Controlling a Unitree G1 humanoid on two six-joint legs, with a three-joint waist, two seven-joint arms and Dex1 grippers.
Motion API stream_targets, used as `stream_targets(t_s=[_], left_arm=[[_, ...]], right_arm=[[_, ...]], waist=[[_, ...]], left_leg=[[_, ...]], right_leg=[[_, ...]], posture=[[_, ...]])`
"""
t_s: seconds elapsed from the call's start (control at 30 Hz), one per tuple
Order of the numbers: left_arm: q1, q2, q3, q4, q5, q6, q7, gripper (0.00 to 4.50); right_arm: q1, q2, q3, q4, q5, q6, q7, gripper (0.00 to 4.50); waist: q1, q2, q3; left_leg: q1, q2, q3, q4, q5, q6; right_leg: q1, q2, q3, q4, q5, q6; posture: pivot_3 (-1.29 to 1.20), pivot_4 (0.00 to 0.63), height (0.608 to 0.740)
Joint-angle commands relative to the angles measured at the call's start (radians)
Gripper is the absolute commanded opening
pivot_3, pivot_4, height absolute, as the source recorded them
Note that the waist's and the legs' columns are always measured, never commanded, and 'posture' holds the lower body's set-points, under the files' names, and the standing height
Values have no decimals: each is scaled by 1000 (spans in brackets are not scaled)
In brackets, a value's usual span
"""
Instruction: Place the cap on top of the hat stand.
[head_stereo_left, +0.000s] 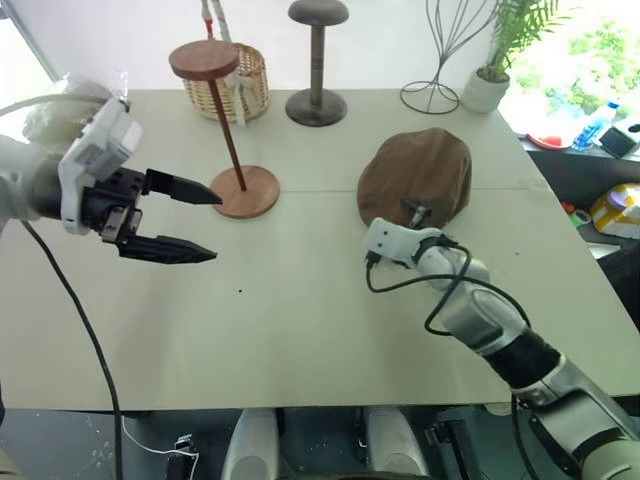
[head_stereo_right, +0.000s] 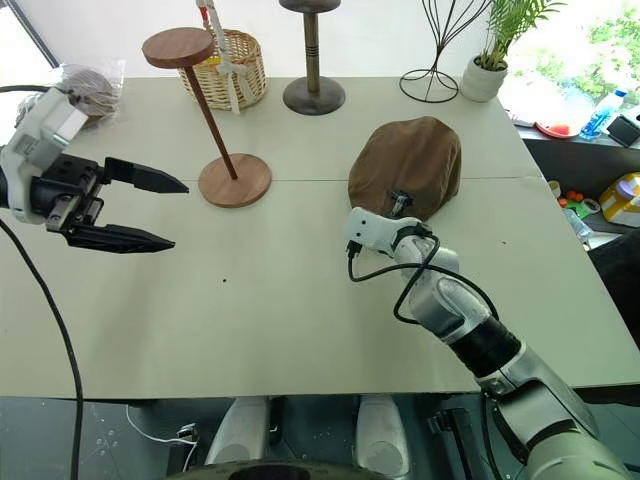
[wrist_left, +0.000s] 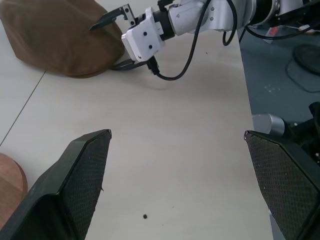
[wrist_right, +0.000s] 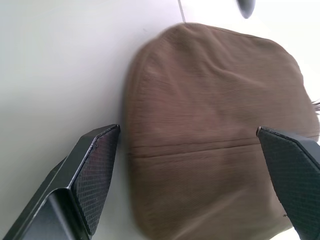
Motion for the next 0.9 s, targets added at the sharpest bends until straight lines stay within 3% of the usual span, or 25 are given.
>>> stream_targets(t_s=[0.03, 0.37, 0.47, 0.63, 0.67, 0.73, 0.8, 0.9], left_arm=[[-24, 6, 23, -3, 0, 3, 6, 4468], [-21, 12, 32, -4, -1, 1, 19, 4468], [-19, 13, 36, -9, -7, 5, 21, 4500], [-27, 4, 40, -13, -20, 19, 28, 4500], [-27, 3, 39, -12, -19, 19, 29, 4500], [-23, 1, 38, -13, -18, 15, 30, 4500], [-22, -1, 37, -12, -16, 11, 31, 4500], [-21, -4, 39, -13, -16, 9, 36, 4500]], right_arm=[[1, 16, -3, 111, -47, -32, -25, 4500], [-8, 30, -67, 302, -65, -149, -76, 4500], [-4, 41, -85, 314, -51, -174, -63, 3637], [9, 51, -101, 306, -55, -178, -58, 1140], [12, 53, -102, 305, -53, -179, -49, 1140], [23, 55, -108, 295, -52, -187, -40, 440], [29, 58, -115, 290, -59, -186, -40, 28], [33, 53, -135, 282, -60, -195, -34, 28]], waist=[[0, -1, 0], [5, -8, -5], [5, -9, -5], [5, -8, -5], [4, -8, -5], [3, -8, -5], [3, -9, -5], [3, -9, -5]], left_leg=[[0, 0, 0, 0, 0, 0], [1, 0, -1, 1, 0, 0], [1, 0, -1, 1, 0, 0], [1, 0, -1, 1, 0, 0], [1, 0, -1, 1, 0, 0], [1, 0, -1, 1, 0, 0], [1, 0, -1, 0, 0, 0], [1, 0, -2, 0, 0, 0]], right_leg=[[0, 0, 0, 0, 0, 0], [4, 0, 0, 1, 0, 0], [4, 0, 0, 0, 0, 0], [4, 0, 0, 0, -1, 0], [4, 0, 0, 0, -1, 0], [4, 0, 0, 0, -1, 1], [4, 0, 0, 0, -1, 1], [4, 0, -1, 0, -1, 1]], posture=[[0, 150, 728], [0, 150, 728], [0, 150, 728], [0, 150, 728], [0, 150, 728], [0, 150, 728], [0, 150, 728], [0, 150, 728]])
